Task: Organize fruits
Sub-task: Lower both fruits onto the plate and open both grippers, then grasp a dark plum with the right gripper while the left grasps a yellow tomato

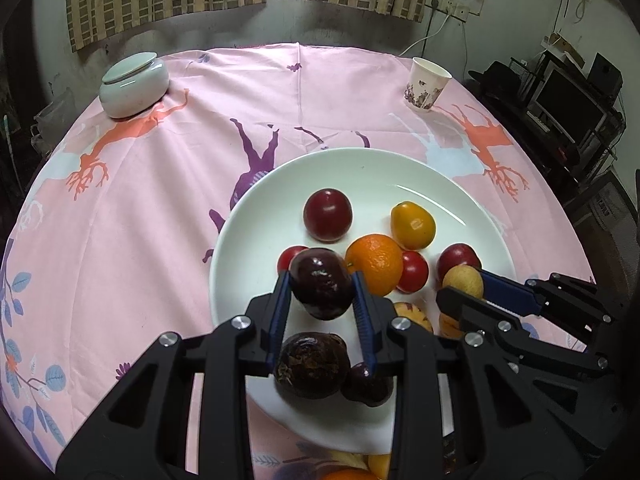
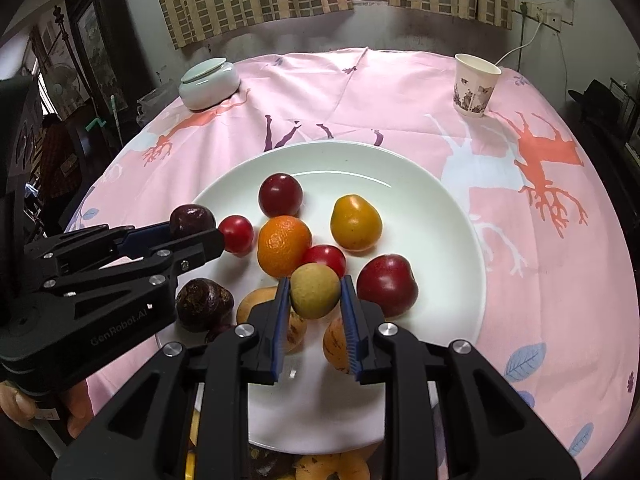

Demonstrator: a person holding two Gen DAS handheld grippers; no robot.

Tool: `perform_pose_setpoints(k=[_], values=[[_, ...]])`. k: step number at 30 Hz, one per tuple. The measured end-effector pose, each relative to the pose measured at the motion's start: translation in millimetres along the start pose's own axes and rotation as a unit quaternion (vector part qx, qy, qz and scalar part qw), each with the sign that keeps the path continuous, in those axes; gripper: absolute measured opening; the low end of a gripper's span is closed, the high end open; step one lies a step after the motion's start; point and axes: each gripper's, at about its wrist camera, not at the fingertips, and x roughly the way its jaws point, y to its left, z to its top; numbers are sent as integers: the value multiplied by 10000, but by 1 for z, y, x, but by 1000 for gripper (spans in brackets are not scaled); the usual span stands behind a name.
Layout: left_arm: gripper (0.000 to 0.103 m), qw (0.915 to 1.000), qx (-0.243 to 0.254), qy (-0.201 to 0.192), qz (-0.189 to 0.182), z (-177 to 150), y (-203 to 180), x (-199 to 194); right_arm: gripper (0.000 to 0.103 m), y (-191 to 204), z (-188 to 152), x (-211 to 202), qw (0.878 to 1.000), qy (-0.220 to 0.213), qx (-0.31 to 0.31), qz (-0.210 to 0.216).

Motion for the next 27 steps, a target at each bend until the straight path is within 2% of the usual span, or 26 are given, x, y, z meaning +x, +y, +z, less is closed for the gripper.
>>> perform_pose_setpoints(k=[2,3,5,9,11,12,15,16,19,22,27], values=[[34,9999,-55,-38,80,2,1,-1,58,0,3,0,9998,-100,10,-145],[39,9999,-93,-97,99,4,4,-3,61,-2,5,-2,9994,-171,54,-311],[60,9996,-177,-214,66,4,8,-12,61,-6,4,-7,9994,-204,146,-237],[79,9985,-176,-499,114,-2,9,-44,62,-5,-5,-35,9992,-294,119,-230],[94,9976,-143,-664,126,-11,8,-65,70,-3,-16,-54,9989,-345,49,-318],[96,9970,-136,-744,133,-18,9,-76,73,-3,-25,-64,9988,-355,32,-341],[101,9964,-190,-820,73,-45,12,-100,92,-1,-57,-88,9983,-430,-17,-398],[101,9964,-217,-823,30,-55,13,-105,96,0,-71,-97,9979,-476,-28,-437],[101,9969,-198,-764,-73,-89,14,-109,97,3,-108,-110,9983,-480,10,-340],[101,9981,-241,-565,66,-122,17,-98,97,8,-139,-109,9991,-331,114,-243],[101,9990,-306,-289,121,-162,20,-88,97,17,-172,-93,9995,-82,7,-304]])
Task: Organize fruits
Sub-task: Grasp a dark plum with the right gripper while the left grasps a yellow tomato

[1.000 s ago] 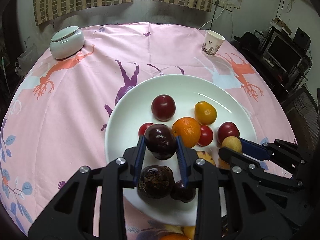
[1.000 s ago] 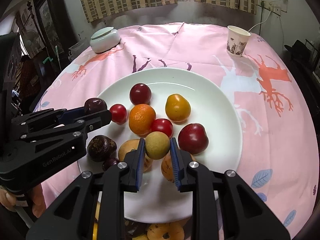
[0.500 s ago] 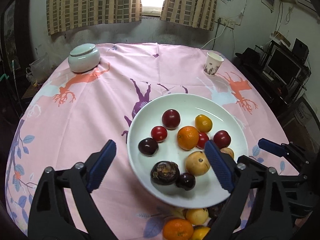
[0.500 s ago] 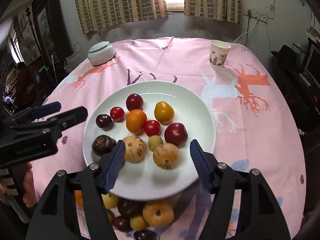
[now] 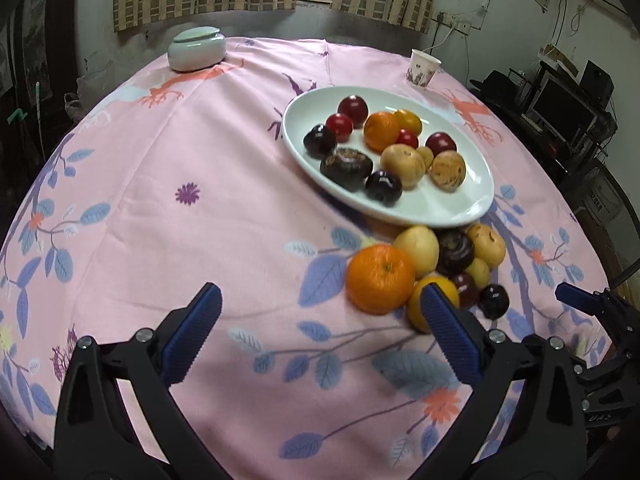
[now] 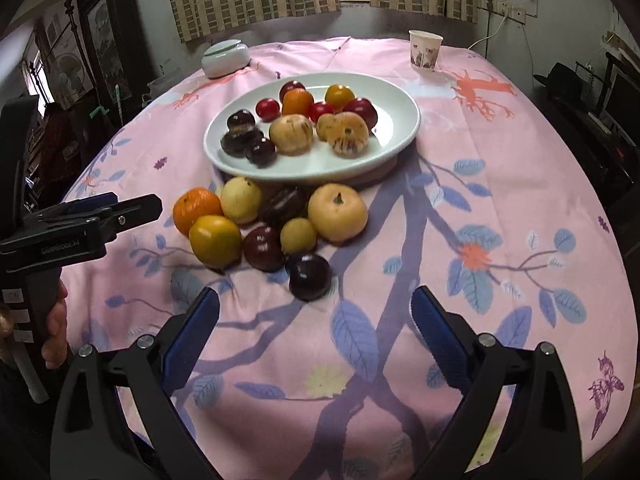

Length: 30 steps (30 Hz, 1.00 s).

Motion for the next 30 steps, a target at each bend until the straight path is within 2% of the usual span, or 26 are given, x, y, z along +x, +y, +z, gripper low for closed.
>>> perform_pose_setpoints(k=[5,10,12,13,14,18,19,20,22,27,30], values=[[101,9997,210,29,103,-20,-8,-6,97,-3,-6,16,9998,183,80,8],[101,9989,449,31,121,-29,-18,-11,97,-4,0,25,10000,46,85,10],[101,9988,468,46,116,-31,-18,-12,83,-6,3,28,9998,-31,117,-157],[101,9988,464,58,113,-32,-18,-12,66,-6,3,30,9999,5,107,-129],[101,9989,452,76,105,-32,-17,-12,59,-6,4,33,9999,78,105,-13],[101,9989,431,144,62,-32,-17,-8,47,-2,6,41,10000,89,-9,17],[101,9989,434,142,48,-32,-18,-8,42,-1,7,43,10000,66,-54,-20],[101,9989,445,136,53,-32,-20,-8,30,0,7,43,10000,52,-81,20],[101,9987,492,116,83,-31,-25,-8,29,-2,7,41,9997,96,23,214],[101,9970,747,-31,216,-29,-44,-9,29,-10,0,21,9996,-43,127,252],[100,9973,710,-51,194,-28,-53,-5,29,-23,-5,10,9994,-92,249,242]])
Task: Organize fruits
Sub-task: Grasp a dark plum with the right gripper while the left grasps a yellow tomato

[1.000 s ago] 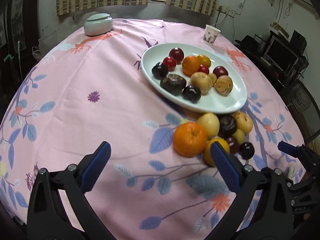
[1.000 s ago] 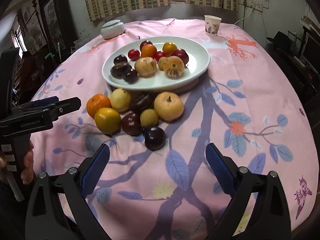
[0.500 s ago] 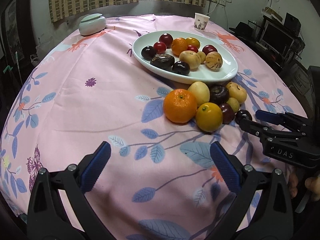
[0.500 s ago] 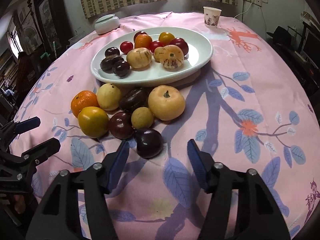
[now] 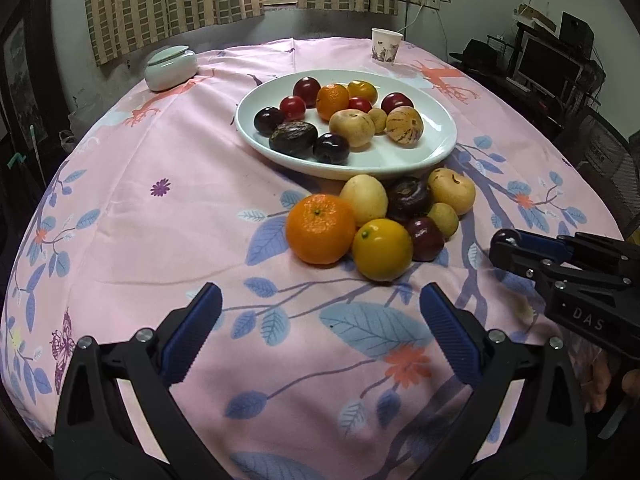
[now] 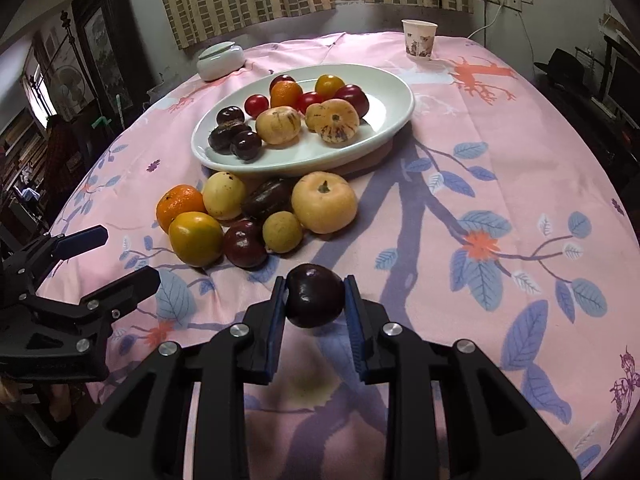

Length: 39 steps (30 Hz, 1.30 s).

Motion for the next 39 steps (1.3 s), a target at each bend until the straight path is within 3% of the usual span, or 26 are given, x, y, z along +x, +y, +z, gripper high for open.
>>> perform_pose_setpoints(k=[2,5,7,15,17,19,39], values=[[96,9999,-27,71,-95,1,-5,5,29,-10,-4,-5,9999,-28,110,16],[68,9995,-16,235,-193,4,-15,17,29,-23,-10,-11,9996,-44,276,85],[61,9990,-51,366,-234,5,-19,28,29,-29,-13,-12,9993,-32,348,146],[61,9984,-385,355,-195,21,-13,50,30,-41,-18,-16,9986,0,470,263],[57,9983,-429,336,-218,24,-12,51,30,-40,-18,-16,9985,2,469,281],[39,9976,-413,326,-444,25,-13,49,30,-39,-19,-17,9985,8,449,305],[39,9963,-397,98,-757,11,8,3,30,5,-4,-11,9994,67,90,335]])
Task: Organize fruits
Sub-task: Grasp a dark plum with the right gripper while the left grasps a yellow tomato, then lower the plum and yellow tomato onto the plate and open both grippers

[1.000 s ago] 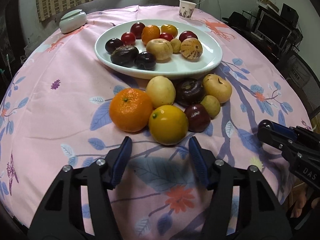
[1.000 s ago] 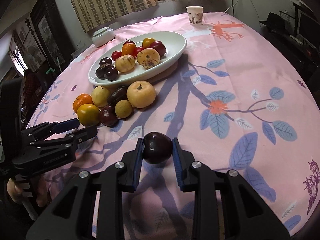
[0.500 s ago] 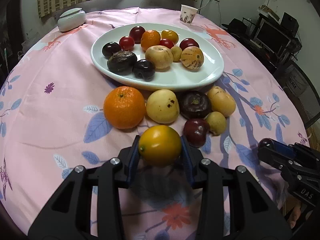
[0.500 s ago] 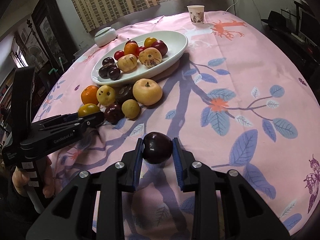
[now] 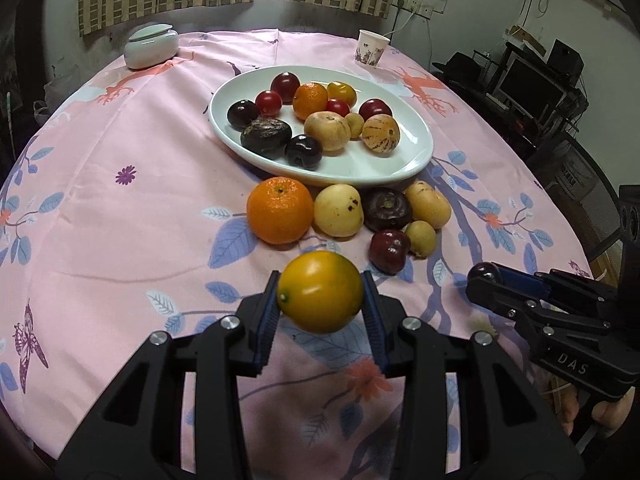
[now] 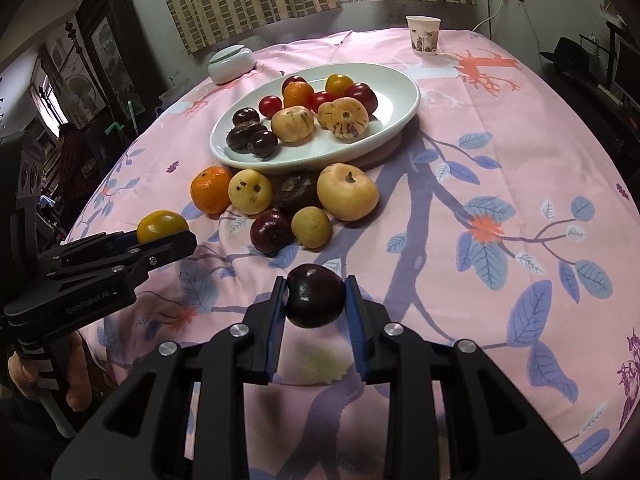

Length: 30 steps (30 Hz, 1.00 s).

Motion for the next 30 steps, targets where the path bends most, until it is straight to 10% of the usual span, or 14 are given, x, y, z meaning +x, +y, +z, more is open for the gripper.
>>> perform_pose_setpoints(k=[8,19,30], values=[[39,9996,147,-190,131,51,11,-5,30,7,37,2,9997,37,-201,113],[39,9991,131,203,354,174,35,71,30,-8,177,49,9995,169,-265,-19],[40,9986,57,434,313,191,40,107,30,-27,207,112,9987,414,-1,-289]])
